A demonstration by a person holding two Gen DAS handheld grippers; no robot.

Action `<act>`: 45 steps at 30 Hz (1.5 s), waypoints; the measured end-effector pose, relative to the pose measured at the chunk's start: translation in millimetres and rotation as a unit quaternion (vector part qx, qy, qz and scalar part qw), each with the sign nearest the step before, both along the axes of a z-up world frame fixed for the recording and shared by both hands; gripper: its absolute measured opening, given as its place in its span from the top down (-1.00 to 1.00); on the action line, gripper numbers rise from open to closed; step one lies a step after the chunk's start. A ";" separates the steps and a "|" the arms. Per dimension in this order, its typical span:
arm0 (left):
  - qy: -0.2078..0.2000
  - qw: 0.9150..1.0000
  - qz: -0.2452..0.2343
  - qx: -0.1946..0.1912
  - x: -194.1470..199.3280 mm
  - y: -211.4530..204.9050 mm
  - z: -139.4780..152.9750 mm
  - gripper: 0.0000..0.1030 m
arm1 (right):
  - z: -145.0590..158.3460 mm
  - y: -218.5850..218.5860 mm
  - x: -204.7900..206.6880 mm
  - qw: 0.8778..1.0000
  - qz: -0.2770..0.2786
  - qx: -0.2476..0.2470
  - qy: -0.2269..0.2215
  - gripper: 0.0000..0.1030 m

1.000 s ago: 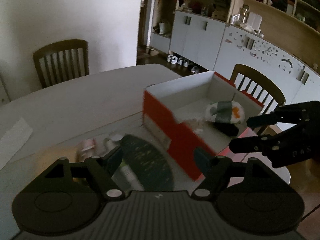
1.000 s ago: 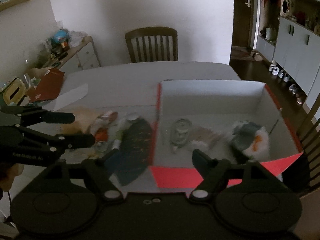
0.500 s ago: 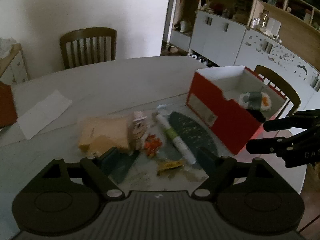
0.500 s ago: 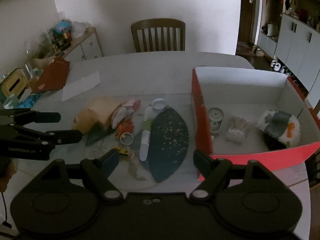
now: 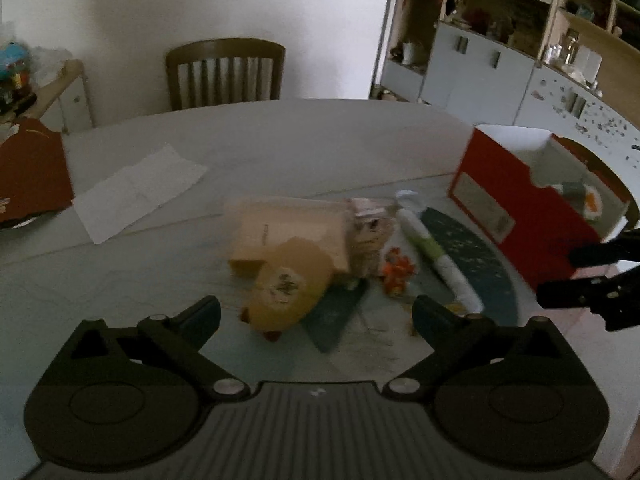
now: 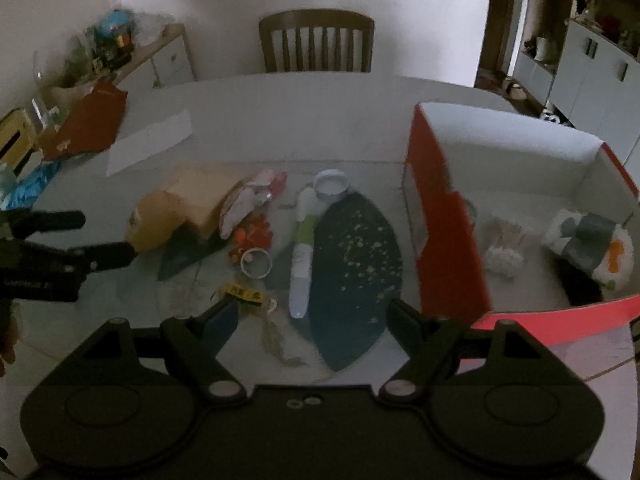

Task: Organize objects
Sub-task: 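Grasp the tan potato-shaped toy with the left gripper and lift it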

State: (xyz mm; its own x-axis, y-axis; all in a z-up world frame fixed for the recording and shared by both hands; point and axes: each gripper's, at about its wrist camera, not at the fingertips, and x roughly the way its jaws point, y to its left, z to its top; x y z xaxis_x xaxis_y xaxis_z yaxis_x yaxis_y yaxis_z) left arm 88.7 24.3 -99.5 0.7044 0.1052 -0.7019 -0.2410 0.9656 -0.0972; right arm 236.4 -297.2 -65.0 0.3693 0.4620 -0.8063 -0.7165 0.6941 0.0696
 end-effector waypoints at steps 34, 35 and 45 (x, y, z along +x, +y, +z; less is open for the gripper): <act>0.021 0.998 -0.026 0.057 42.8 19.3 -58.2 -0.99 | -58.8 84.5 -4.9 0.988 0.145 -0.060 -0.003 -0.42; 0.021 0.998 -0.025 0.055 42.9 19.9 -58.6 -0.99 | -58.8 85.5 -4.0 0.988 0.143 -0.060 -0.002 -0.40; 0.013 0.998 -0.026 0.049 41.7 21.1 -54.9 -0.64 | -56.9 85.4 -3.5 0.990 0.129 -0.057 -0.004 0.10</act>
